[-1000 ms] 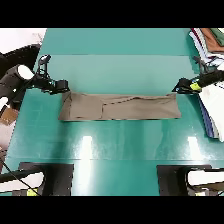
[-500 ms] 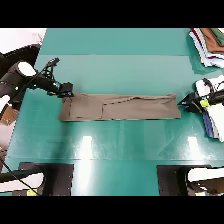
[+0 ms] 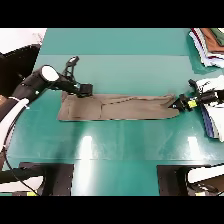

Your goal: Fold the shirts.

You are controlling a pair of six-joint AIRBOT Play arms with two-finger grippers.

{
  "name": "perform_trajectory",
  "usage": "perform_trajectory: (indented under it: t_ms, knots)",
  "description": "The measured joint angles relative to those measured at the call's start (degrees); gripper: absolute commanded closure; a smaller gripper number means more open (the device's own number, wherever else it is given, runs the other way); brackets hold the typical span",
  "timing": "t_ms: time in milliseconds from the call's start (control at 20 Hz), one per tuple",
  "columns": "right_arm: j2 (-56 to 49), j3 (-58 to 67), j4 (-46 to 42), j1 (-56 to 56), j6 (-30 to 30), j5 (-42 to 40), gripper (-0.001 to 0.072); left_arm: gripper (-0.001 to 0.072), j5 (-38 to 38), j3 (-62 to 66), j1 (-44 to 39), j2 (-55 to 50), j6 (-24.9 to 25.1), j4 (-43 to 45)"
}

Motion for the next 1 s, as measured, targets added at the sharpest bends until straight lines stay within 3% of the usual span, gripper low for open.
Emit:
perform_trajectory:
  t_ms: [500,1000]
  knots:
    - [15.1,16.7,8.8,10.8,5.9,5.4,0.0695,0.0684,3.4,14.3,-12.3,-16.9,-1.0,-2.7]
    - [17.6,24.7,13.4,26.5,10.0,2.1,0.0695,0.0685,0.0,18.4,-15.4,-23.3,-1.4,-1.6]
